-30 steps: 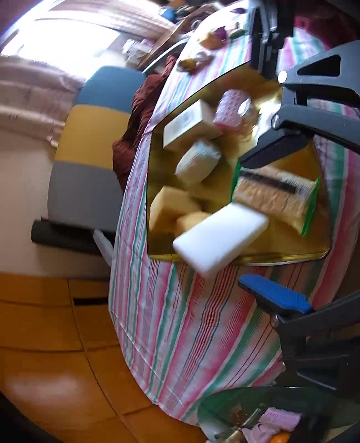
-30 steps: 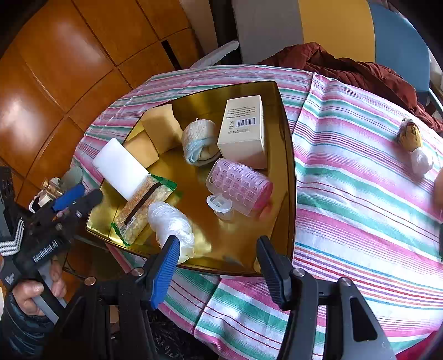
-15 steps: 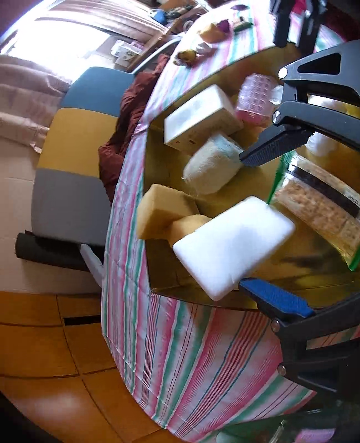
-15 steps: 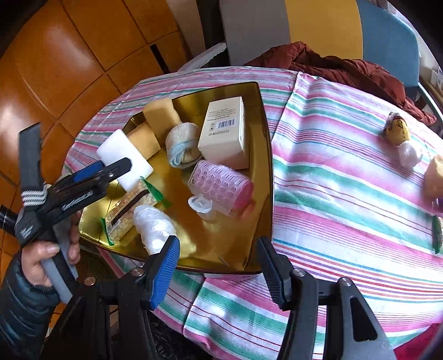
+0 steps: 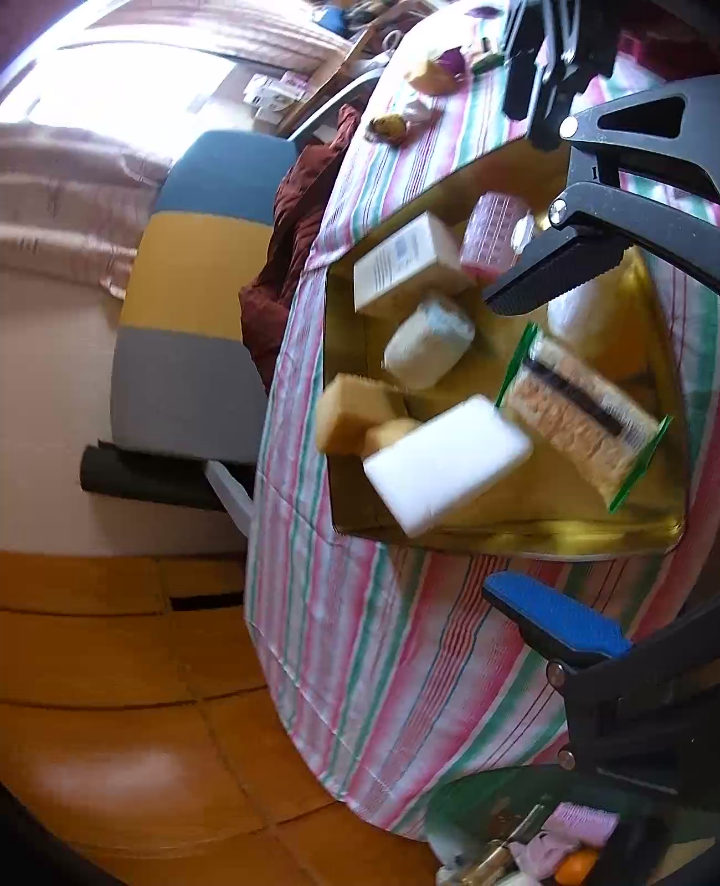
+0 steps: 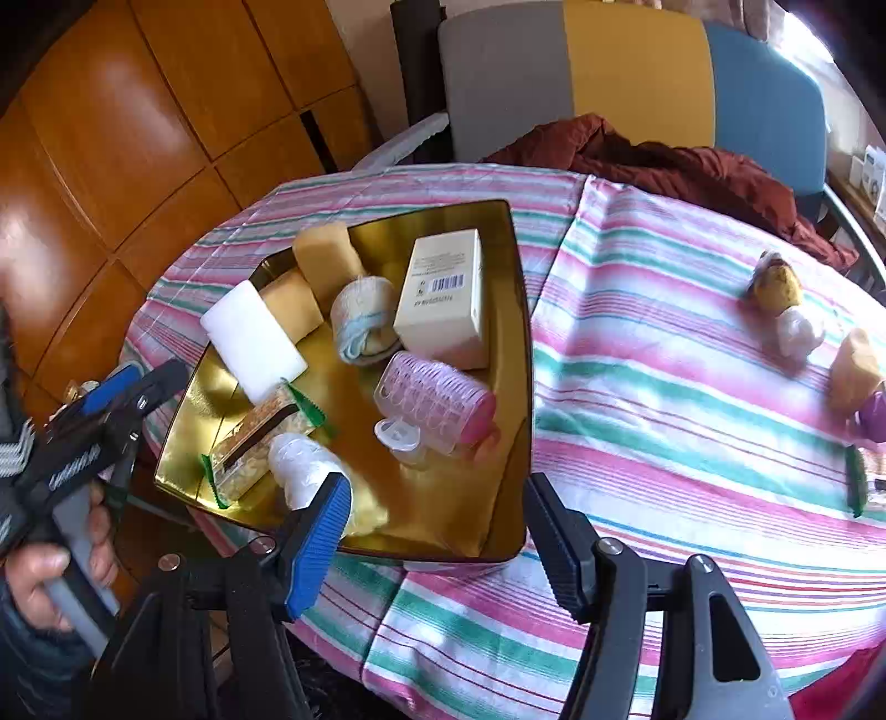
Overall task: Organize objects
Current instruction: 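Withdraw both grippers from the tray toward the remaining items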
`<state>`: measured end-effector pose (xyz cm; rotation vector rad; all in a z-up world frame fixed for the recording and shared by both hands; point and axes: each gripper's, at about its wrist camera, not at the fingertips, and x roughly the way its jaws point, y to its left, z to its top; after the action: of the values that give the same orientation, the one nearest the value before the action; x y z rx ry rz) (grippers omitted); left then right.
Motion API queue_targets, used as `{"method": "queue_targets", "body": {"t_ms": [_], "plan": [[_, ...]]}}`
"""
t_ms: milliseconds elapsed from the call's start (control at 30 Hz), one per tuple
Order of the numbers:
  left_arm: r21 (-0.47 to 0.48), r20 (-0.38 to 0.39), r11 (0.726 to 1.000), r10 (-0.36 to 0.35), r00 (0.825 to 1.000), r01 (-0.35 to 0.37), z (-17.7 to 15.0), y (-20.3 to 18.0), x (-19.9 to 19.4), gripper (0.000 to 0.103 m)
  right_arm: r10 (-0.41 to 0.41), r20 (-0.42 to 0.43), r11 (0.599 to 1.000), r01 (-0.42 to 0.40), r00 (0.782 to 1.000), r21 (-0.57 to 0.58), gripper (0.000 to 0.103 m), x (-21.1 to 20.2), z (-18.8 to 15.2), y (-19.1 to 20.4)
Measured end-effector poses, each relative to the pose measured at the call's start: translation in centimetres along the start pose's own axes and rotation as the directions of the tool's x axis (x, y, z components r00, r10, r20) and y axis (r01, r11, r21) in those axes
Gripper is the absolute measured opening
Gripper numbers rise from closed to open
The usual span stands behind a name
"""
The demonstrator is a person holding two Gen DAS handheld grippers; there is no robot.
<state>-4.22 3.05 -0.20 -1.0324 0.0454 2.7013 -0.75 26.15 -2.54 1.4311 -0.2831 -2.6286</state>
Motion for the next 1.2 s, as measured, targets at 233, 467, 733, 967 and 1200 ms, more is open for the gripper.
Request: {"method": "queue_targets", "body": {"t_ms": [233,467,733,967,1200], "plan": [[0.079,0.016,0.996,-0.046,0.999,0.045,0.4,-4.0,-1.6,0.097,-0.043,0.031,0.999,0.043,0.999,0.016,0.074,-1.0,-0.4,-1.0],[0.142,-0.004,0.985,-0.096,0.995,0.096,0.1,-7.0,-2.0,0.097,-0.102,0.038,0.994,0.100,0.994,0.052,0.078,-1.7,-0.6,-3.1],[0.204,-0.032,0.968,-0.145,0.989,0.148,-0.4,-9.7,-1.8,0.097,-0.176,0.035,0.981,0.173,0.984,0.093,0.078,-2.4,-0.9,-6.0],[0.240,-0.048,0.951,-0.190,0.981,0.196,-0.2,-12.1,-1.4,0.097,-0.279,0.024,0.948,0.271,0.960,0.165,0.078,-4.0,-0.9,-10.9],[0.278,-0.081,0.928,-0.233,0.969,0.246,0.1,-14.7,-0.4,0.097,-0.364,-0.066,0.862,0.363,0.929,0.353,0.078,-6.6,-3.0,-19.9]]}}
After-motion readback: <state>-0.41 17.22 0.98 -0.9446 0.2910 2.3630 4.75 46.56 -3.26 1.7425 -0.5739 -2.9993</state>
